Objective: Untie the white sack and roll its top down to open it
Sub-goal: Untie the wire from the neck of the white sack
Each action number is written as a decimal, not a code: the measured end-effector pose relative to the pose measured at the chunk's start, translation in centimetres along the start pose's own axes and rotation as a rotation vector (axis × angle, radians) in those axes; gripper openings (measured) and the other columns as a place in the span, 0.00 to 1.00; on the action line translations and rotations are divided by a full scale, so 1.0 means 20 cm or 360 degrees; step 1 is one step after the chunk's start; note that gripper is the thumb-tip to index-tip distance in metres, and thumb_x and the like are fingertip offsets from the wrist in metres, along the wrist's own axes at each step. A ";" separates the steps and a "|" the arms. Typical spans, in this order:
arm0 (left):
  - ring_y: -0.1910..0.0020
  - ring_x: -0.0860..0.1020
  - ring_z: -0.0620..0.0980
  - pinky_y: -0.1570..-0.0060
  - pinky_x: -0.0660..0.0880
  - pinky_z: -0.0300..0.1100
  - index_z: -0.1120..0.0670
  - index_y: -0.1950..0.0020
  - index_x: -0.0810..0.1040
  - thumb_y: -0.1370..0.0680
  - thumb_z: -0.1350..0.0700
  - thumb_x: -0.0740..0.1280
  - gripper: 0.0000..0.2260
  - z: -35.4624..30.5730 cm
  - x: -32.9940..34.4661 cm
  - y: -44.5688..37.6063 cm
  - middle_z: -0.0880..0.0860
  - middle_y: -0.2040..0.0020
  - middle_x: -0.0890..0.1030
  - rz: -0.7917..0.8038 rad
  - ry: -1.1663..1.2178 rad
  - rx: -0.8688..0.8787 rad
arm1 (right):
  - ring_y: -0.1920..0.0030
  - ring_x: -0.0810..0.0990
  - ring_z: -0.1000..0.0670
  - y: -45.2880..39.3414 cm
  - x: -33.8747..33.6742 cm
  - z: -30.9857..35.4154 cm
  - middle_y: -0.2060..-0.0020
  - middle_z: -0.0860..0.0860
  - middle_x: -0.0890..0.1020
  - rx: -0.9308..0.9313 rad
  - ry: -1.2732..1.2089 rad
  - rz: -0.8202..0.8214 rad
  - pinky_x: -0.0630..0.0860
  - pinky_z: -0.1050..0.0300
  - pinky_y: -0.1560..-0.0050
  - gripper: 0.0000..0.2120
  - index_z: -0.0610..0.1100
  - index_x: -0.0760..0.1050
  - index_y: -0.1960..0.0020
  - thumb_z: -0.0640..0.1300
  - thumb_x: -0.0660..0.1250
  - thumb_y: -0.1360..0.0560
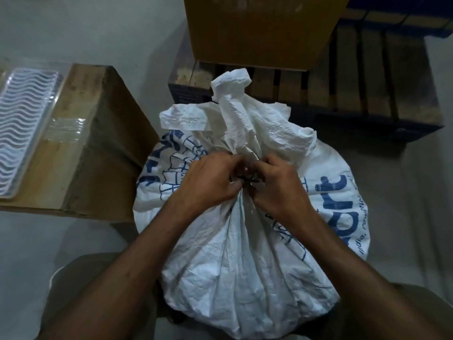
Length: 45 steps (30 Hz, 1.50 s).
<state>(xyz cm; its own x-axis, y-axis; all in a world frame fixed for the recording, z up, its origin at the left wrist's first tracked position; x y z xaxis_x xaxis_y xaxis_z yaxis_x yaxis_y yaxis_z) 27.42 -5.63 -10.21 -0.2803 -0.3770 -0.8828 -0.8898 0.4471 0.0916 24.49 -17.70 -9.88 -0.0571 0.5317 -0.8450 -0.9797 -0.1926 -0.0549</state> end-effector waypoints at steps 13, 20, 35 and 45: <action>0.58 0.82 0.37 0.55 0.81 0.44 0.44 0.48 0.84 0.26 0.49 0.73 0.08 0.07 0.01 0.05 0.40 0.57 0.85 -0.0212 0.0425 -0.0113 | 0.54 0.78 0.39 0.07 0.09 0.03 0.50 0.40 0.77 -0.0017 0.0507 -0.0275 0.79 0.47 0.57 0.17 0.35 0.76 0.41 0.37 0.70 0.28; 0.58 0.82 0.35 0.53 0.81 0.41 0.43 0.45 0.85 0.27 0.52 0.75 0.11 0.05 0.00 0.05 0.40 0.57 0.86 -0.0295 0.0537 -0.0086 | 0.55 0.79 0.39 0.07 0.07 0.01 0.53 0.40 0.77 0.0030 0.0453 -0.0339 0.78 0.47 0.59 0.13 0.34 0.77 0.43 0.38 0.70 0.26; 0.53 0.80 0.50 0.58 0.78 0.48 0.44 0.42 0.79 0.21 0.43 0.66 0.10 -0.04 0.02 0.01 0.47 0.53 0.80 -0.0177 -0.0006 0.0062 | 0.57 0.80 0.41 0.07 0.04 -0.02 0.52 0.42 0.79 -0.0110 0.0272 -0.0372 0.79 0.47 0.60 0.08 0.36 0.78 0.47 0.37 0.72 0.24; 0.51 0.73 0.52 0.51 0.74 0.50 0.46 0.41 0.72 0.19 0.57 0.61 0.09 -0.01 0.12 0.03 0.53 0.50 0.70 0.0163 0.0433 0.0026 | 0.57 0.75 0.52 0.06 -0.12 -0.03 0.53 0.49 0.75 -0.0072 -0.0304 -0.0385 0.75 0.61 0.56 0.24 0.41 0.70 0.38 0.32 0.72 0.31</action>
<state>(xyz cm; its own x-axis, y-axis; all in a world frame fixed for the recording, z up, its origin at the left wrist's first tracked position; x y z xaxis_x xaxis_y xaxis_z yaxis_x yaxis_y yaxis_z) 26.03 -6.42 -12.19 -0.4567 -0.5319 -0.7131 -0.8465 0.5064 0.1644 23.60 -19.74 -8.18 0.1376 0.7114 -0.6892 -0.9599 -0.0758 -0.2698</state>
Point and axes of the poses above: each hand's wrist, its own y-axis away from the middle knuckle, its own x-axis out of the palm, z = x × y, the point moved 9 cm from there along -y, towards the middle knuckle
